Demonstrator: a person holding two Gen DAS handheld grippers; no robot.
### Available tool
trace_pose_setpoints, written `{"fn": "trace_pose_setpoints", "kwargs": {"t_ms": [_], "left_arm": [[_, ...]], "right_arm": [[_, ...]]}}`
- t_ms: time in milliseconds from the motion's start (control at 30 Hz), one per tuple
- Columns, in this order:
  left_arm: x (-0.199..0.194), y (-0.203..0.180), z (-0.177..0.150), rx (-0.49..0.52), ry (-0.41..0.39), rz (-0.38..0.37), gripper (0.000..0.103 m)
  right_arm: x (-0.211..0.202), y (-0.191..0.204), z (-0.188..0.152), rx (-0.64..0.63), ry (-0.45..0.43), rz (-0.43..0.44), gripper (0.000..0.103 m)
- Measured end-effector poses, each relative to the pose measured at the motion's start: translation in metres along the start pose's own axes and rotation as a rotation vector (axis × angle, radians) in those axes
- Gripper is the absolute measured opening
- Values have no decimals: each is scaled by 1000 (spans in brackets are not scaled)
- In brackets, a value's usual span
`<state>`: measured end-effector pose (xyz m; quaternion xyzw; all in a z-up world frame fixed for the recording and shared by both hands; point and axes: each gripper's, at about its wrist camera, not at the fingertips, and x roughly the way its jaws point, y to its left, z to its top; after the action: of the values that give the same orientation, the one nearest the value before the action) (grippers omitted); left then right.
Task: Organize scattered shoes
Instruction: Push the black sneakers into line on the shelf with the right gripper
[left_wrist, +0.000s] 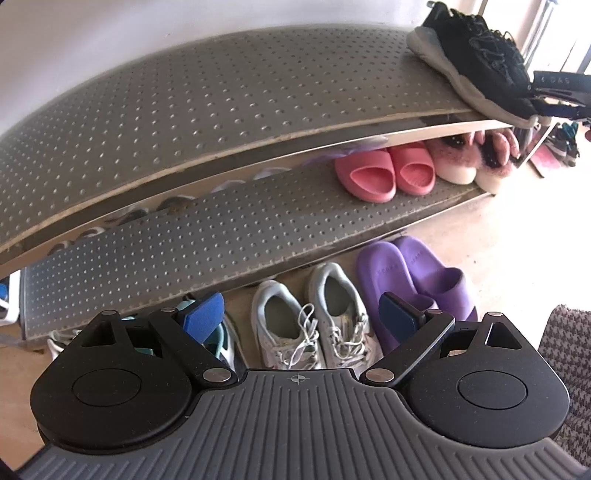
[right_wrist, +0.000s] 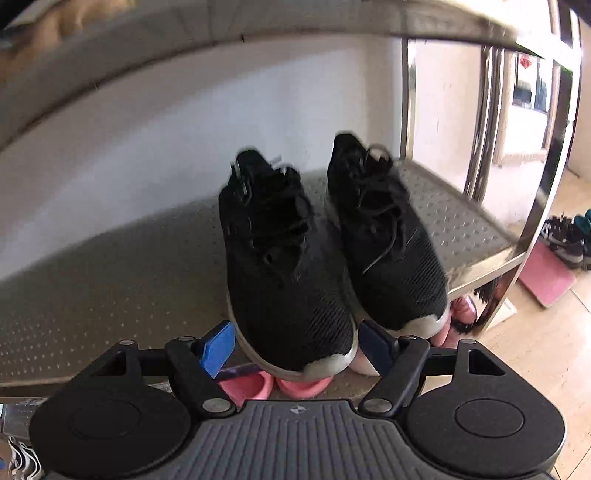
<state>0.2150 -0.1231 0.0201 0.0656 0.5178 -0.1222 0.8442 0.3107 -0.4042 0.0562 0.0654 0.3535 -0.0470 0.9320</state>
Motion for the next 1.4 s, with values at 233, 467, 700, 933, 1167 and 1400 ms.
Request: {"fn": "trace_pose_setpoints", "kwargs": {"t_ms": [233, 467, 700, 933, 1167, 1400], "left_arm": [[7, -1, 0, -11, 26, -12, 94], [10, 0, -1, -4, 33, -6, 94], [5, 1, -2, -12, 23, -13, 94], [1, -6, -3, 5, 17, -27, 94], [10, -9, -4, 6, 41, -22, 94], [18, -6, -3, 12, 64, -17, 94]], "right_arm": [[29, 10, 7, 7, 34, -59, 69], [51, 14, 16, 102, -23, -92, 71], [18, -4, 10, 163, -28, -78, 76], [-14, -54, -3, 255, -1, -176, 27], [17, -55, -7, 137, 69, -265, 22], [37, -49, 2, 68, 51, -306, 29]]}}
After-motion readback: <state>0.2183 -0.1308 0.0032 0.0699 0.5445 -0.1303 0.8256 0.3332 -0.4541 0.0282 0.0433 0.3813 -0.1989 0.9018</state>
